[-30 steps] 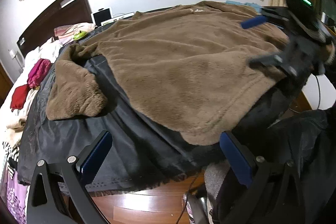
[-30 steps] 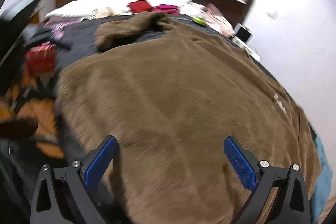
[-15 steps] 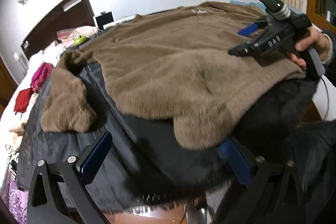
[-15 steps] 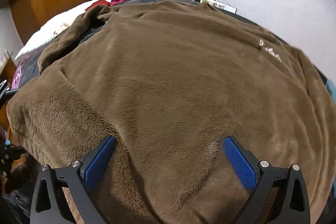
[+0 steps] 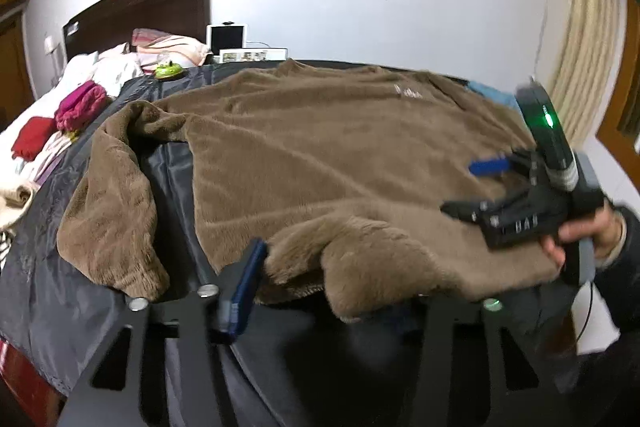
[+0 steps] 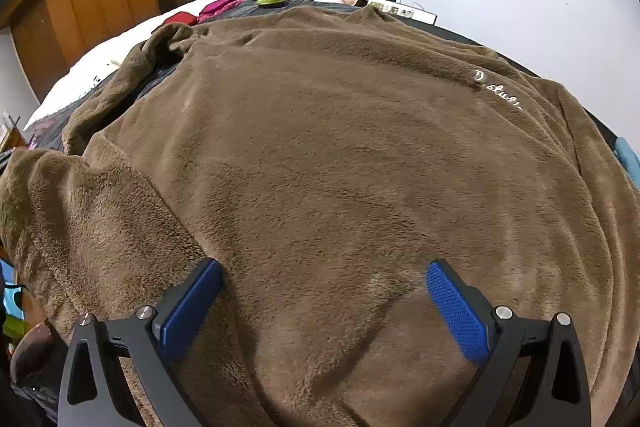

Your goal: Fold clothes

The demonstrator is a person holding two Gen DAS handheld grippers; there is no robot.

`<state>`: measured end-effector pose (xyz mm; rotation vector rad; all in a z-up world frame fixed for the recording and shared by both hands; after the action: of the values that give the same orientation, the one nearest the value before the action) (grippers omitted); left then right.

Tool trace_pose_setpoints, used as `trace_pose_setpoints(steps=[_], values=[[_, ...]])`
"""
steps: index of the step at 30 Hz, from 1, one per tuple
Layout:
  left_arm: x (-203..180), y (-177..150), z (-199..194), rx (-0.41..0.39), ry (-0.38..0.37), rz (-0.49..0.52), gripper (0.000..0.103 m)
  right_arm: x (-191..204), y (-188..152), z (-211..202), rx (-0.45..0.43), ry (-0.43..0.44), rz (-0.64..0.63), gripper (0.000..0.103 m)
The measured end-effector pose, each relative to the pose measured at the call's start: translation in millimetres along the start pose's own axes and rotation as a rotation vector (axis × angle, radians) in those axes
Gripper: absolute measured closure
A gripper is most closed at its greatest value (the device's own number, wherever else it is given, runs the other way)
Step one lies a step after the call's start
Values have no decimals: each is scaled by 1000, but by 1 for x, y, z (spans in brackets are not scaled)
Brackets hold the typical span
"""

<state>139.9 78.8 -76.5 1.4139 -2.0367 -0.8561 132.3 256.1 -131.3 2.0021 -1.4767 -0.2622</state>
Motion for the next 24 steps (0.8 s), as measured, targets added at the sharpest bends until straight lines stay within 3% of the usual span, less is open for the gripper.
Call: trace_pose_setpoints(steps=[5,9,13,18,24], values=[[4,15,9,39,-2,-81,69,0,8,-29,-115,-11,-13,0],[14,25,19,47,65,-114,69,14,7,-86,-267,-26,-88,0],[27,39,19,18,113,-158,69,25,-18,-129,-338,-54,-176,0],[29,49,16,-7,119,-169,69,32,-76,-152,-322,-41,-202,0],[32,52,13,-16,116,-190,69,32,-129,-150,-258,-49,-180,0]])
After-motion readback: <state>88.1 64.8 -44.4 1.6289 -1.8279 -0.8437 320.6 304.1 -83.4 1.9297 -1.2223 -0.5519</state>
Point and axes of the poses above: each gripper's, at about its wrist camera, not at the fingertips, and z roughly the way its jaws point, x to its left, y to its top, the point moved 10 cm from there along z, roughly the way its jaws point, and after that the axes turned 15 degrees about y, right-handed, at the moved point
